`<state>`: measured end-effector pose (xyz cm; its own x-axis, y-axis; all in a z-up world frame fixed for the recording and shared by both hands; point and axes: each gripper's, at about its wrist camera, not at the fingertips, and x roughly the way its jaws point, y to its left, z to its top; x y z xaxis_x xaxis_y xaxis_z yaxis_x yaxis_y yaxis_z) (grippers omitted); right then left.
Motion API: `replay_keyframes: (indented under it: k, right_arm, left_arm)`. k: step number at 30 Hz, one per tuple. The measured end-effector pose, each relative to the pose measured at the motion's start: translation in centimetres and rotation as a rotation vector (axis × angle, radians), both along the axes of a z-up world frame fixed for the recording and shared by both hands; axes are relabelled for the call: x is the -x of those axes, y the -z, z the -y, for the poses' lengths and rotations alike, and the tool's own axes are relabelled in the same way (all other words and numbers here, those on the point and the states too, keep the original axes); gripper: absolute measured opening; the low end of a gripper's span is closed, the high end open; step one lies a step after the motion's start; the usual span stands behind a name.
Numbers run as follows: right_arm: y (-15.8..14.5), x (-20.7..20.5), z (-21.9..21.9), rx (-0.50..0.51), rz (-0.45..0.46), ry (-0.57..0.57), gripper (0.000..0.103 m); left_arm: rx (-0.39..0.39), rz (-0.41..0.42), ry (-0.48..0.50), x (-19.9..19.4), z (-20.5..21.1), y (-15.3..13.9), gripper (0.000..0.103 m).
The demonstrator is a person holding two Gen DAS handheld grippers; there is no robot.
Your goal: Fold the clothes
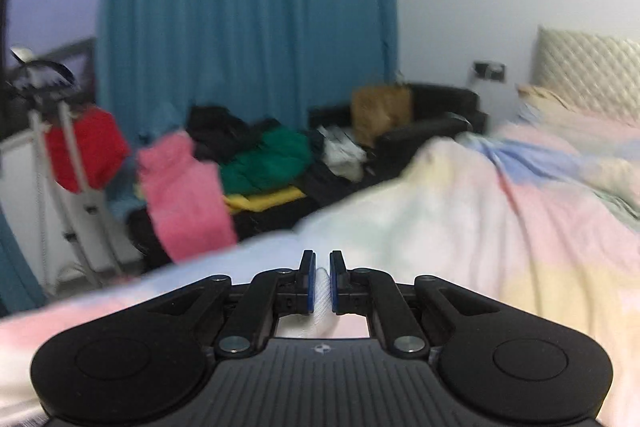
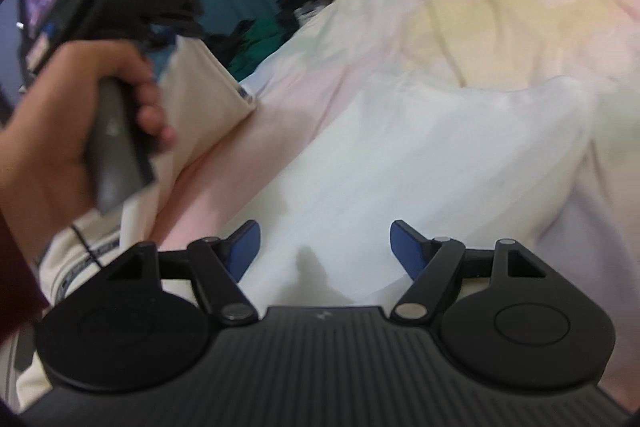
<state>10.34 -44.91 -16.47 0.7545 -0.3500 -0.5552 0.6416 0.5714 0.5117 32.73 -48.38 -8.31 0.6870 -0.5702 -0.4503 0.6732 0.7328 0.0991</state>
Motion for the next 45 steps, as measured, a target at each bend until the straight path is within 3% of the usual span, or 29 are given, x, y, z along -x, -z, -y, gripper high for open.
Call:
replay_keyframes:
  k: [3, 4, 7, 8, 14, 19, 27, 31, 35, 38, 41, 45]
  right_arm:
    - [0.5, 0.1, 0.5, 0.003, -0.001, 0.025, 0.074]
    - [0.6, -0.1, 0.6, -0.001, -0.006, 0.022, 0.074]
    - [0.9, -0.4, 0.7, -0.004, -0.006, 0.013, 0.075]
    - [0.8, -0.4, 0.6, 0.000, -0.002, 0.010, 0.075]
    - [0.4, -0.7, 0.1, 0.003, 0.017, -0.038, 0.075]
    - [-0.1, -1.1, -1.3, -0.008, 0.037, -0.148, 0.075]
    - [-1.7, -0.7, -3.4, -0.062, 0.093, -0.293, 0.075]
    - [-1.4, -0.5, -2.9, -0.222, 0.115, -0.304, 0.075]
    - [-0.5, -2.5, -1.6, -0.385, 0.122, -0.288, 0.075]
    - [0.5, -5.4, 0.6, -0.446, 0.133, -0.241, 0.075]
    - [1.6, -9.7, 2.6, -0.448, 0.113, -0.203, 0.075]
    - [2.3, -15.7, 3.7, -0.289, 0.055, -0.150, 0.072]
  left_arm:
    - [-0.025, -0.018, 0.017, 0.6, 0.3, 2.7, 0.015]
    - [-0.021, -0.025, 0.027, 0.6, -0.3, 3.3, 0.022]
    - [-0.010, -0.045, 0.021, 0.6, -3.1, 4.1, 0.054]
    - [-0.003, -0.046, 0.011, 0.7, -4.5, 4.0, 0.057]
    - [0.089, -0.037, -0.170, 4.8, -19.4, 0.7, 0.063]
    - [0.078, 0.011, -0.359, 11.0, -31.9, -0.5, 0.067]
    - [0.179, -0.057, -0.523, 20.2, -45.5, -0.1, 0.070]
    - [0.226, -0.088, -0.575, 21.4, -48.6, 0.9, 0.070]
    - [0.284, -0.152, -0.594, 20.4, -49.9, 2.1, 0.072]
    - [0.329, -0.202, -0.606, 19.5, -50.8, 3.0, 0.072]
    - [0.374, -0.252, -0.618, 18.7, -51.8, 3.8, 0.072]
    - [0.423, -0.307, -0.629, 17.4, -52.7, 4.9, 0.072]
